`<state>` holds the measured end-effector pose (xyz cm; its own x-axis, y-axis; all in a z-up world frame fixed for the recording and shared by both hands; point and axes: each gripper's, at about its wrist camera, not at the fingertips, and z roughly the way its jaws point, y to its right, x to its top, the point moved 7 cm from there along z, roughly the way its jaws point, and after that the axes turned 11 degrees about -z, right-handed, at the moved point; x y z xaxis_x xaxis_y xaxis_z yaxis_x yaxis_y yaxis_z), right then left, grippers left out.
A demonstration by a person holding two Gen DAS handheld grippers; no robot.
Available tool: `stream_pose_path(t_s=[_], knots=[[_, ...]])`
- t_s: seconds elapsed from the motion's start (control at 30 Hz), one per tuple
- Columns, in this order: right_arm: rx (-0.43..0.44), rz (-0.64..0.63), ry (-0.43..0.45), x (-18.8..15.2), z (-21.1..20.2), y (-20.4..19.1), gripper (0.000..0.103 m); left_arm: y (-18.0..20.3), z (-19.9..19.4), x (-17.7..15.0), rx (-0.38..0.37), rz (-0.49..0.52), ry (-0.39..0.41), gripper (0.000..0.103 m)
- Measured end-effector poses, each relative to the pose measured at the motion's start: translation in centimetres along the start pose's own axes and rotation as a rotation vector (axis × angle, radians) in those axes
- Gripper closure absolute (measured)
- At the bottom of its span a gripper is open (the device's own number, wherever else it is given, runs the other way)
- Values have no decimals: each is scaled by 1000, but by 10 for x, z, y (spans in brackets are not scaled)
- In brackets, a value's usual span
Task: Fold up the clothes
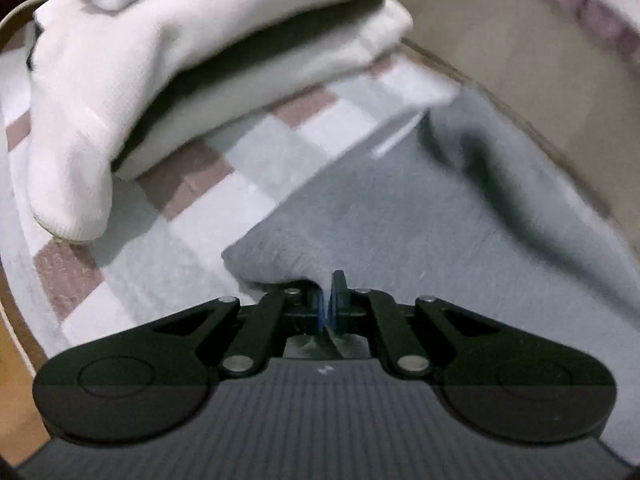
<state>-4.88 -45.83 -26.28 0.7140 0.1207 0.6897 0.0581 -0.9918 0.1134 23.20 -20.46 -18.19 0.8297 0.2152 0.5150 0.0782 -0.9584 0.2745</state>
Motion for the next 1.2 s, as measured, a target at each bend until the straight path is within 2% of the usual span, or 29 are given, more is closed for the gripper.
stream_pose_path(t_s=[0.07, 0.13, 0.17, 0.2, 0.3, 0.4, 0.47, 0.53, 0.63, 0.77, 0.8, 0.83, 0.87, 0.9, 0.93, 0.97, 1.0, 1.03, 1.07, 1.13, 1.2], knots=[[-34, -58, -7, 1, 0, -6, 45, 11, -18, 7, -46, 35, 75, 99], [-27, -62, 20, 1, 2, -8, 45, 22, -32, 9, -64, 108, 138, 100], [-18, -58, 38, 1, 3, -8, 64, 24, -36, 10, -71, 127, 149, 100], [-21, -58, 46, 2, 2, -8, 100, 21, -35, 10, -70, 117, 122, 100], [-37, -1, 71, 14, -19, -2, 99, 6, -21, 5, -43, 81, 9, 100], [27, 22, 44, 18, -40, -7, 99, -7, -1, -1, 10, 72, -95, 98], [53, 23, 7, 12, -37, -12, 99, -14, 4, -4, 43, 57, -131, 94], [61, 10, -35, 8, -30, -20, 99, -21, 1, -7, 83, 66, -129, 94], [34, -37, -78, 4, -18, -25, 99, -26, 4, -10, 103, 61, -142, 94], [30, -31, -89, 1, -14, -23, 99, -29, 7, -11, 119, 50, -162, 94], [30, -30, -90, 1, -14, -23, 99, -30, 8, -11, 135, 58, -164, 90], [30, -30, -90, 1, -14, -23, 98, -31, 7, -11, 178, 84, -157, 83], [42, -21, -93, 1, -16, -23, 95, -31, 1, -10, 249, 127, -133, 81], [97, 38, -85, 4, -22, -21, 90, -29, -11, -6, 295, 174, -95, 81], [172, 124, -70, 9, -32, -18, 90, -25, -27, 1, 273, 198, -53, 78], [329, 249, 1, 20, -49, -18, 90, -20, -47, 8, 201, 193, -9, 71], [479, 354, 93, 34, -69, -17, 80, -16, -66, 15, 123, 168, 28, 51], [551, 397, 176, 48, -89, -17, 64, -13, -76, 20, 61, 145, 51, 45], [524, 365, 228, 60, -102, -18, 41, -8, -82, 25, -1, 130, 68, 45], [372, 229, 274, 81, -112, -23, 40, 8, -72, 26, -120, 115, 30, 45], [240, 114, 233, 95, -96, -26, 43, 26, -47, 20, -217, 101, -63, 46]])
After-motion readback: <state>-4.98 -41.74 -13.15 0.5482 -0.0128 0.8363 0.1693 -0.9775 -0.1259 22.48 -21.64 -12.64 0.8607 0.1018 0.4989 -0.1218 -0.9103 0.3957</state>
